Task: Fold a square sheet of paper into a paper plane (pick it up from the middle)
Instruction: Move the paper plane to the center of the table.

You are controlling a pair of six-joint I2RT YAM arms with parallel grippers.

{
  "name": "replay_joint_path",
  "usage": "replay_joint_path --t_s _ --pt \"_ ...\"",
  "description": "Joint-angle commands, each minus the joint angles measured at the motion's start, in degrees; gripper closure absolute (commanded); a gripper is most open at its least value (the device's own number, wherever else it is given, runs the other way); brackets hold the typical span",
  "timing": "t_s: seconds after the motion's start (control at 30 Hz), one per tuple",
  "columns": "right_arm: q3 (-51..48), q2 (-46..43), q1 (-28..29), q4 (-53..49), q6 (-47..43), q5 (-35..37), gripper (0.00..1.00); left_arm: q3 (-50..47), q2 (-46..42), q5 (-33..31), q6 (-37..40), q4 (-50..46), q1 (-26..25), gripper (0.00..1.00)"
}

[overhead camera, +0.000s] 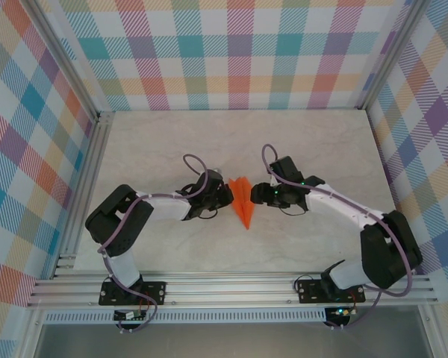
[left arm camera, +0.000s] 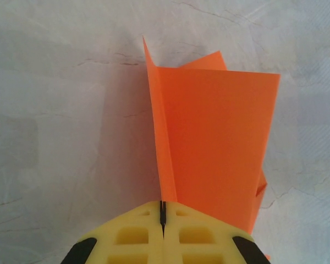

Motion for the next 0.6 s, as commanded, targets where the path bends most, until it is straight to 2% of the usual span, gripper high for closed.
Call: replay_joint_path --t_s 0.0,0.2,0.57 --pt "2.8 3.9 2.3 -0.9 -1.7 0.5 0.39 -1.4 0.3 1.2 -1.1 3.9 0.6 1.00" --pt "6.6 9.0 6.3 -1.8 -3.3 2.3 0.39 -1.7 0.5 1.6 -1.1 4.0 0.8 1.00" --pt "9.3 14.6 7.7 -3.7 -3.4 3.7 0.38 -1.8 0.6 1.8 -1.0 4.0 0.8 1.00"
